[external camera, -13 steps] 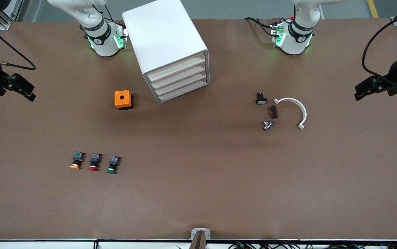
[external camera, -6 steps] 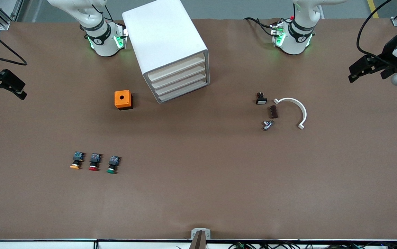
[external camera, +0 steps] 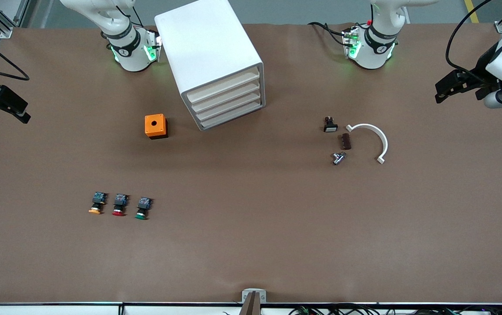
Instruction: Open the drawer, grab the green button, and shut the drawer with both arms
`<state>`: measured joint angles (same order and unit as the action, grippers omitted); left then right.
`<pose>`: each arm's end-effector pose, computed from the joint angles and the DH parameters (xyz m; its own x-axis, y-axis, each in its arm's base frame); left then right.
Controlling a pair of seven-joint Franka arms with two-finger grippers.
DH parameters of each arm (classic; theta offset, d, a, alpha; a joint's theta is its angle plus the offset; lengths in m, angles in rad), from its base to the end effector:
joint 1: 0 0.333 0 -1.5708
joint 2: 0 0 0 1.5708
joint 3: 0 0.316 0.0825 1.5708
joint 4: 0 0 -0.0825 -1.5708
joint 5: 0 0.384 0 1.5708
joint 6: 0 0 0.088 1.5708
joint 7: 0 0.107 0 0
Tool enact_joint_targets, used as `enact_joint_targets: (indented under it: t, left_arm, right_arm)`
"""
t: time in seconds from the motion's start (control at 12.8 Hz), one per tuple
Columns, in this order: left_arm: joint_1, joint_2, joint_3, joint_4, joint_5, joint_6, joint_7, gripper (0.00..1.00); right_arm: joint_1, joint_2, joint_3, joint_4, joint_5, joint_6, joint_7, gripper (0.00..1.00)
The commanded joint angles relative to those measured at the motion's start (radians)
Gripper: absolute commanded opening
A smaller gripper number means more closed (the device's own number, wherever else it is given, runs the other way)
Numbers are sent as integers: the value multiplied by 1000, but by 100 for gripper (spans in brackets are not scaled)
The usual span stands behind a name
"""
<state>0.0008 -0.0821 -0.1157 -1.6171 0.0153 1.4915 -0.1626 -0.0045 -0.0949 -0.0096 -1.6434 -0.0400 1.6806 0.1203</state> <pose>0.5170 -0.0606 0.6399 0.9980 0.0497 -0.0394 0.0485 -0.9983 -0.0316 0.5355 -0.0117 0.6520 0.9823 -0.1295 0.1354 -0.1338 -0.9907 0.0230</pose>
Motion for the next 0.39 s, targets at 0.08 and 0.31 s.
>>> enact_joint_targets:
  t: [0.08,0.31]
  left_arm:
    - [5,18,-1,42,-3,-10,15,100]
    - [5,21,-1,46,-2,-49,15,100]
  right_arm:
    - [-5,6,0,11,15,-5,-21,100]
    - [-11,4,0,13,15,-7,-22,100]
